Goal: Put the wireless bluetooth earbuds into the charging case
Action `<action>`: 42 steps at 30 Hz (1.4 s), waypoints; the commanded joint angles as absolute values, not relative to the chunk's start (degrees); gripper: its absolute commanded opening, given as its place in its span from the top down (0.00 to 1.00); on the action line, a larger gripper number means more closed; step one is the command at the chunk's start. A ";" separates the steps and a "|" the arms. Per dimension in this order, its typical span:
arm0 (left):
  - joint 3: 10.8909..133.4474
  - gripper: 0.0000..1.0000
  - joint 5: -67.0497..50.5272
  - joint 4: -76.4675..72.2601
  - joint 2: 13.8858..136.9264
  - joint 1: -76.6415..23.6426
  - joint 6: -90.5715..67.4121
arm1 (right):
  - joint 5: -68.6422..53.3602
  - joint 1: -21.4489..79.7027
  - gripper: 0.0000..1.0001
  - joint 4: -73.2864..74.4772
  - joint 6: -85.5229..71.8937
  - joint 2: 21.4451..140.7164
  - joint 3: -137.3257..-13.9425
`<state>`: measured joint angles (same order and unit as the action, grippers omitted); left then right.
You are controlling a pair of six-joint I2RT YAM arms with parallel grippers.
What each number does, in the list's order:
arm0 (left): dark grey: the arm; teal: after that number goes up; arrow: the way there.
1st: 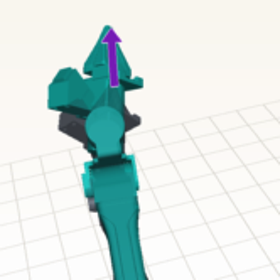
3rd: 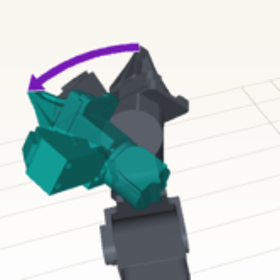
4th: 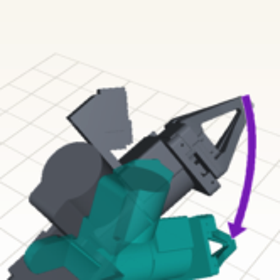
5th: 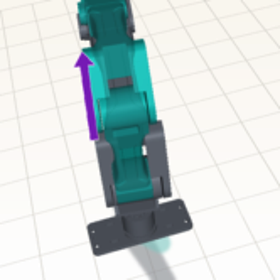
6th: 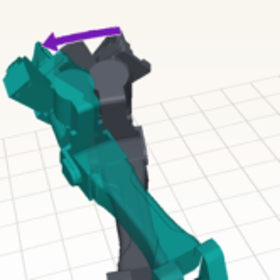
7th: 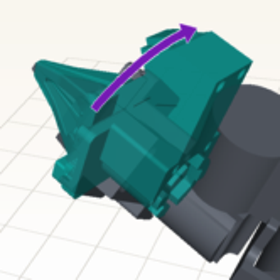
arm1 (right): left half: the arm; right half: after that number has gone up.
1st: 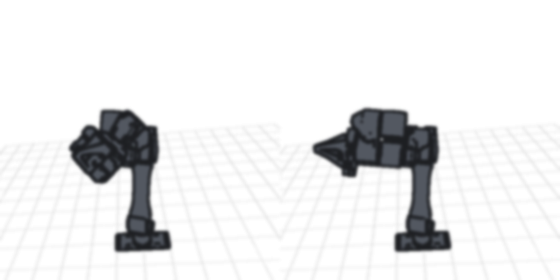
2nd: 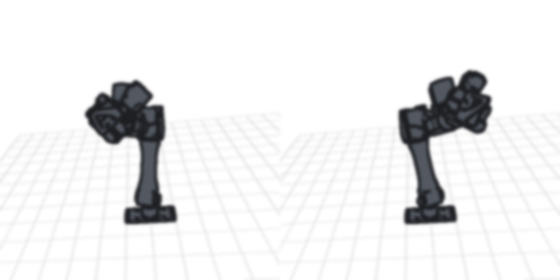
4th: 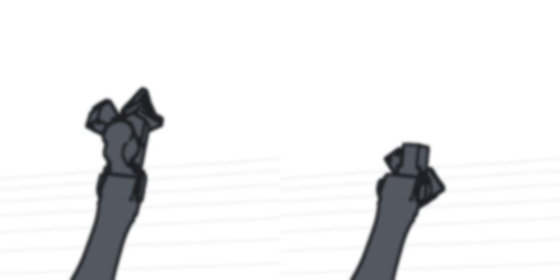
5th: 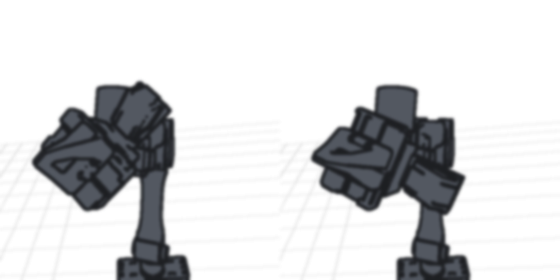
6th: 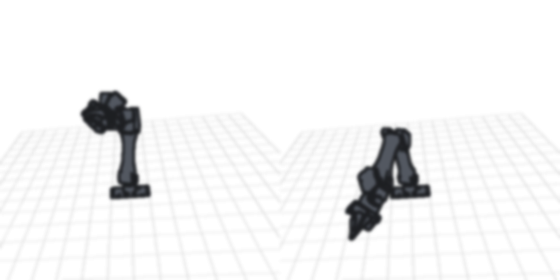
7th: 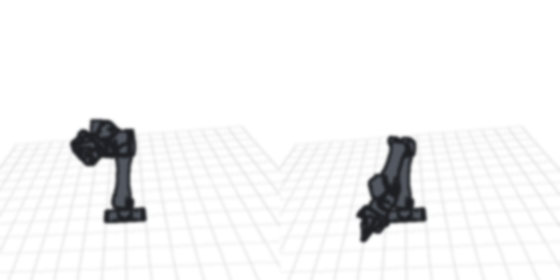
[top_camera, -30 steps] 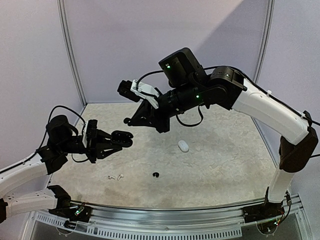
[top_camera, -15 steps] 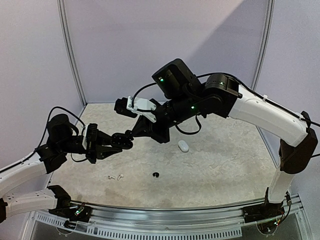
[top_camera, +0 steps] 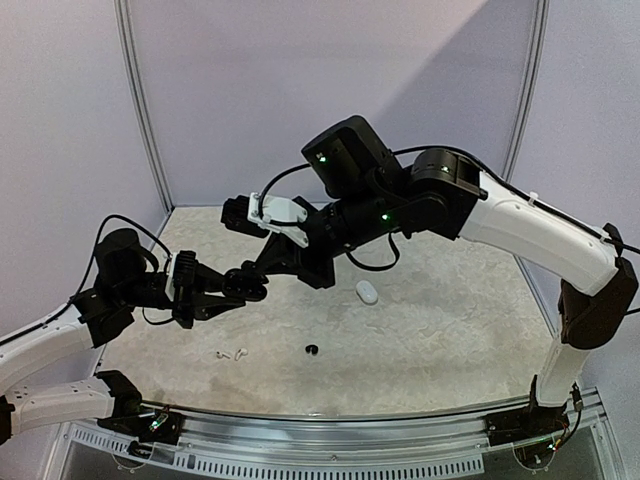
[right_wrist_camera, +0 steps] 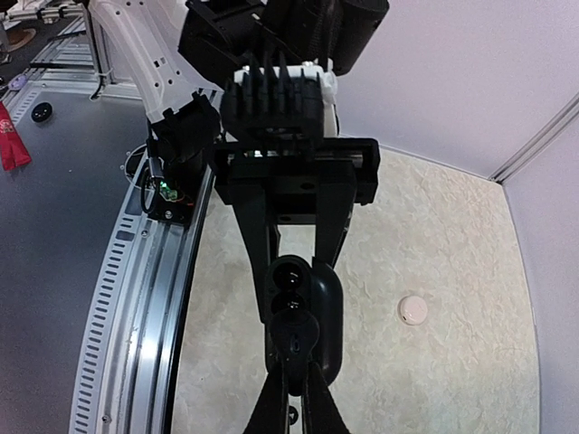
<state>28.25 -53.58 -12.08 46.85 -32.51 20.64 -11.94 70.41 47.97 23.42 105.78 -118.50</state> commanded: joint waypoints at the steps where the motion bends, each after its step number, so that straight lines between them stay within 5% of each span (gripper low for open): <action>1: 29.62 1.00 -53.02 -11.46 46.69 -33.64 20.94 | -13.44 71.52 1.00 47.58 24.79 107.29 -120.86; 22: 28.31 1.00 -50.48 -12.08 46.11 -34.54 20.29 | -9.76 72.65 1.00 48.38 25.07 109.13 -122.78; 42: 26.62 1.00 -51.68 -16.47 46.59 -34.54 24.71 | -3.29 72.39 1.00 40.44 16.55 94.70 -106.73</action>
<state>27.88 -50.15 -14.44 46.15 -33.76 23.03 -5.74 72.12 43.79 19.53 98.35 -110.32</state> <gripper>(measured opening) 0.236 0.042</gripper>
